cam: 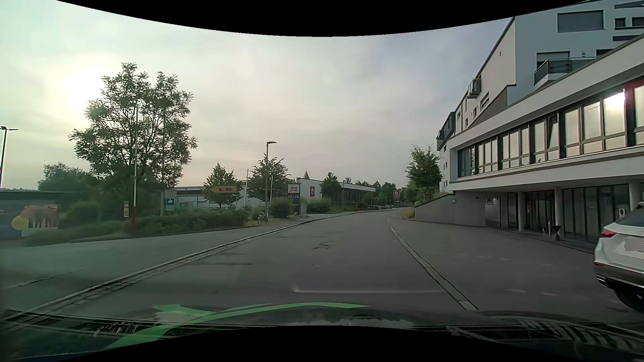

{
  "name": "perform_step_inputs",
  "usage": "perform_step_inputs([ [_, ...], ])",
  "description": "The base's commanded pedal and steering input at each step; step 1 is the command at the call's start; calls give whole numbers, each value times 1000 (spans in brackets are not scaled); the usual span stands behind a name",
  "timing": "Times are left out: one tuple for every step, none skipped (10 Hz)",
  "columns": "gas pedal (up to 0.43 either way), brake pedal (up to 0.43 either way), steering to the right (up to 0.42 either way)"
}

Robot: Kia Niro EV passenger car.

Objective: Follow the waypoints while adhering to traffic rules and regulations

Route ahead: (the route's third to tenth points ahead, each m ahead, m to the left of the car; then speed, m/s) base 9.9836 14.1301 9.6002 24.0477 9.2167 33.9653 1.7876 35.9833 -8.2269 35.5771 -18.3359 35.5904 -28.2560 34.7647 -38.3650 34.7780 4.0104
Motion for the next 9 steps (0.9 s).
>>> perform_step_inputs([
  [98,0,-160],
  [98,0,-179],
  [98,0,-204],
  [98,0,-224],
  [98,0,-241],
  [98,0,-264],
  [98,0,-287],
  [98,0,-303],
  [87,0,-333],
])
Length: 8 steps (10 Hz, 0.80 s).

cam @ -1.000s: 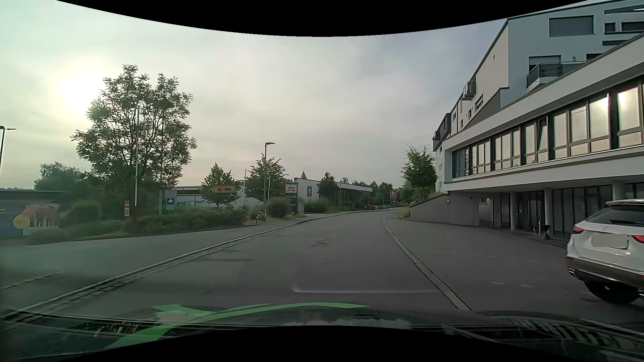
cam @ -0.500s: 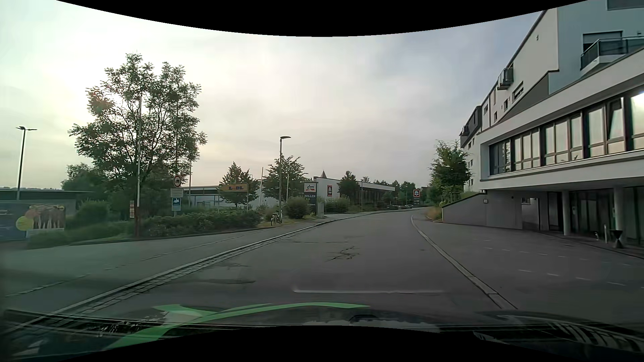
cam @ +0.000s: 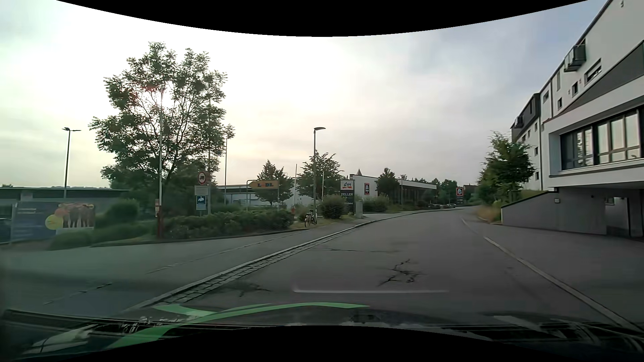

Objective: Follow the waypoints while adhering to traffic rules and regulations

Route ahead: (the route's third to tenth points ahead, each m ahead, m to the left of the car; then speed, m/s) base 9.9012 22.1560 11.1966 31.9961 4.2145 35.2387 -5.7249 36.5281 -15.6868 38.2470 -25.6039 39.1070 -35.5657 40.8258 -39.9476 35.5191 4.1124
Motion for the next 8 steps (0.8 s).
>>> perform_step_inputs([
  [87,0,-362],
  [87,0,-383],
  [87,0,-401],
  [79,0,-418],
  [79,0,-429],
  [67,0,-438],
  [39,0,-455],
  [0,0,-476],
])
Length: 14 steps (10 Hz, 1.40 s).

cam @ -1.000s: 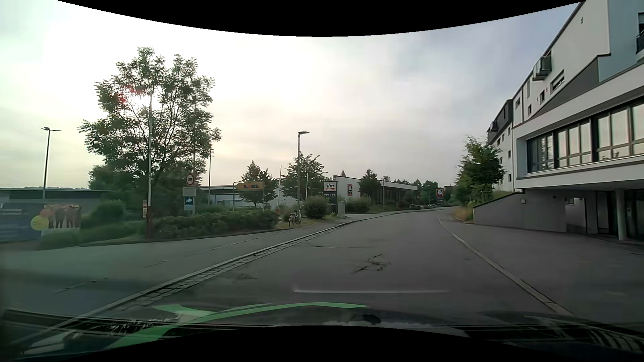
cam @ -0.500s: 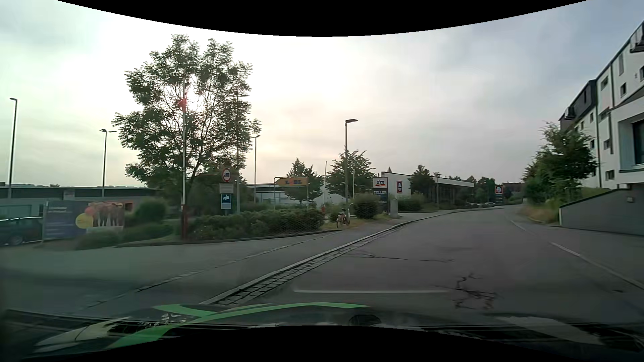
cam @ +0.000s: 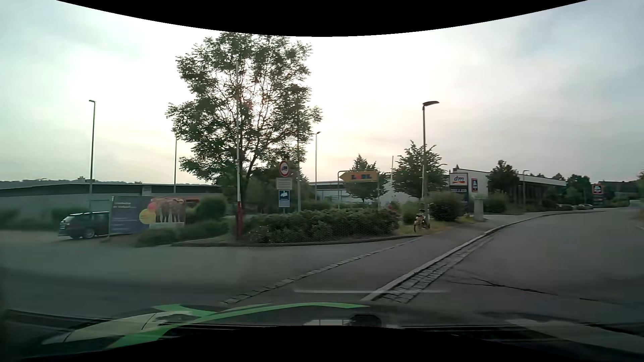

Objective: Follow the waypoints while adhering to traffic rules and regulations

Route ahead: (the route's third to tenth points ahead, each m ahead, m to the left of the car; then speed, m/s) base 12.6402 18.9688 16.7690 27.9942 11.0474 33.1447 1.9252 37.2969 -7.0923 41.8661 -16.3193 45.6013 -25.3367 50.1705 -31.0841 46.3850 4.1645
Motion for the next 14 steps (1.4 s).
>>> perform_step_inputs([
  [0,0,-487],
  [0,0,-494],
  [0,0,-505],
  [0,0,-513],
  [0,0,-508],
  [0,0,-503],
  [0,0,-502],
  [0,0,-504],
  [0,0,-506],
  [0,0,-507],
  [0,0,-504],
  [0,6,-491],
  [0,12,-474],
  [0,18,-465],
])
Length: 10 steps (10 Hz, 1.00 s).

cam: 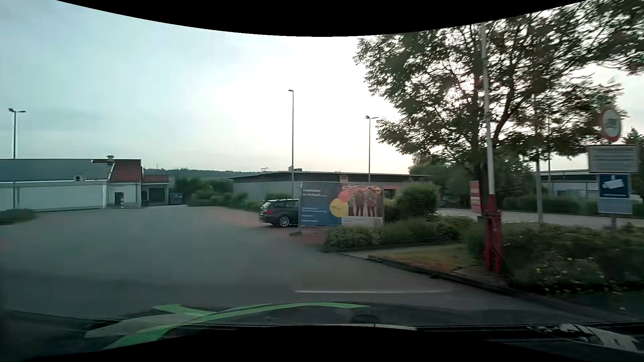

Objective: Follow the waypoints while adhering to traffic rules and regulations

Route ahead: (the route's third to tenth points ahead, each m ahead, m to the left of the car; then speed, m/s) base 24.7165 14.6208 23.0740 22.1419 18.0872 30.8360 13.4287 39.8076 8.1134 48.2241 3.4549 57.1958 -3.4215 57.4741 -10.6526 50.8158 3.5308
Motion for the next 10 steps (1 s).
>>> perform_step_inputs([
  [0,30,-461],
  [0,49,-454],
  [0,67,-438],
  [0,73,-423],
  [0,79,-401],
  [0,73,-384],
  [0,73,-364],
  [0,79,-341],
  [0,79,-321],
  [0,79,-291],
])
